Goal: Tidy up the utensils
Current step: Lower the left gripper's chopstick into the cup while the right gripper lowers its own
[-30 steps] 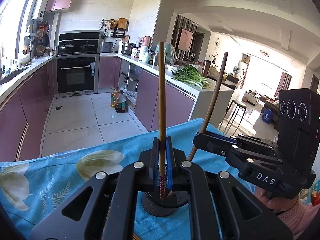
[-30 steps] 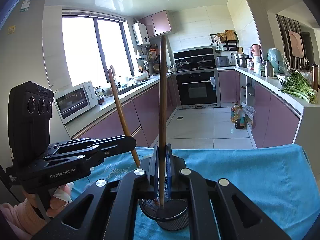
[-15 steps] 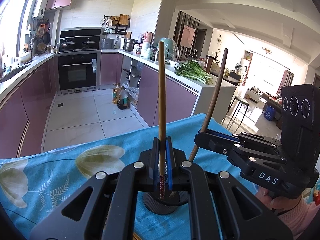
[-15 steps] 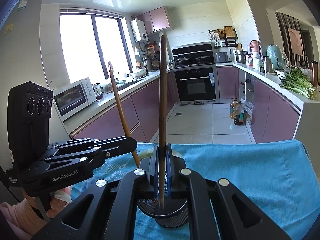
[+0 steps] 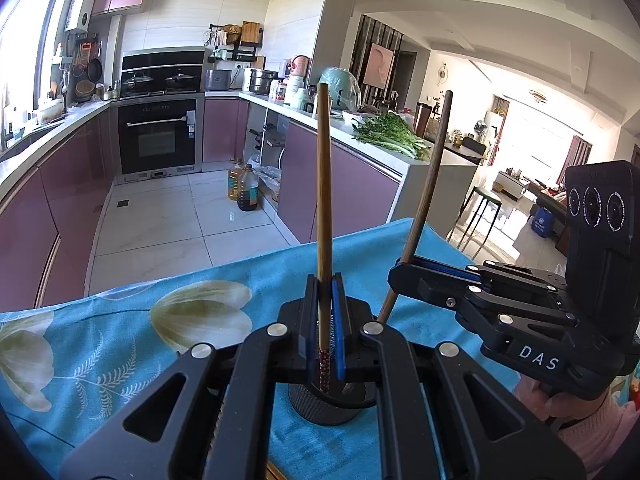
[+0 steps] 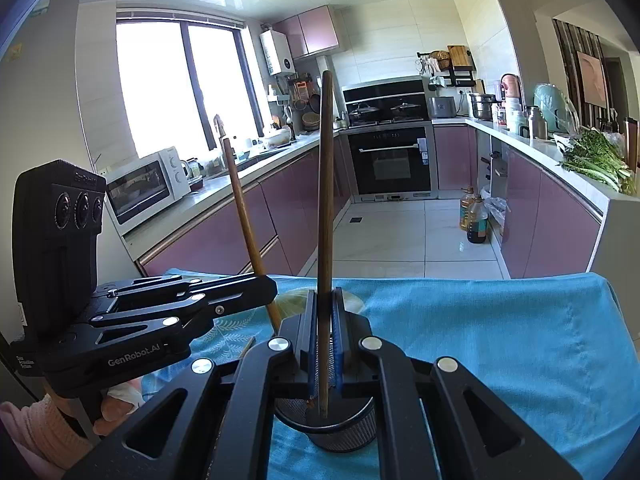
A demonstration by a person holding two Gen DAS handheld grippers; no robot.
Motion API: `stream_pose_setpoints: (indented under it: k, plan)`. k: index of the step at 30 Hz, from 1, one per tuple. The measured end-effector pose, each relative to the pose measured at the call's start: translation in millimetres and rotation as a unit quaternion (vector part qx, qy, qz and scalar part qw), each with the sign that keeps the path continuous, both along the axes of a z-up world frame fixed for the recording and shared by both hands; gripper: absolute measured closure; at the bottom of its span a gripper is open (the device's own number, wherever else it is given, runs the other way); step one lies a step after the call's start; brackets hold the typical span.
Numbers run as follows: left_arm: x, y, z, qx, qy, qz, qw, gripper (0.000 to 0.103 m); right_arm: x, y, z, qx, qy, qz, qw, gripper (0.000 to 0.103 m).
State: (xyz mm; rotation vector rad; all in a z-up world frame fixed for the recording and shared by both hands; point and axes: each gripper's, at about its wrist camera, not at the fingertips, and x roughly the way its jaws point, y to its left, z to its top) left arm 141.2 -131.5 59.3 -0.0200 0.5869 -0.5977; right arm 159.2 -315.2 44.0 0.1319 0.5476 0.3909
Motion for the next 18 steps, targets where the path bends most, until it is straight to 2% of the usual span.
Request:
stream_pose_setpoints:
  k: [18]
  plan:
    - [13,-6,-24,0.015,0.02,-0.002,0.9997,0.095,8,-2,-16,-0.008,0.026,0.002,1.0,0.097]
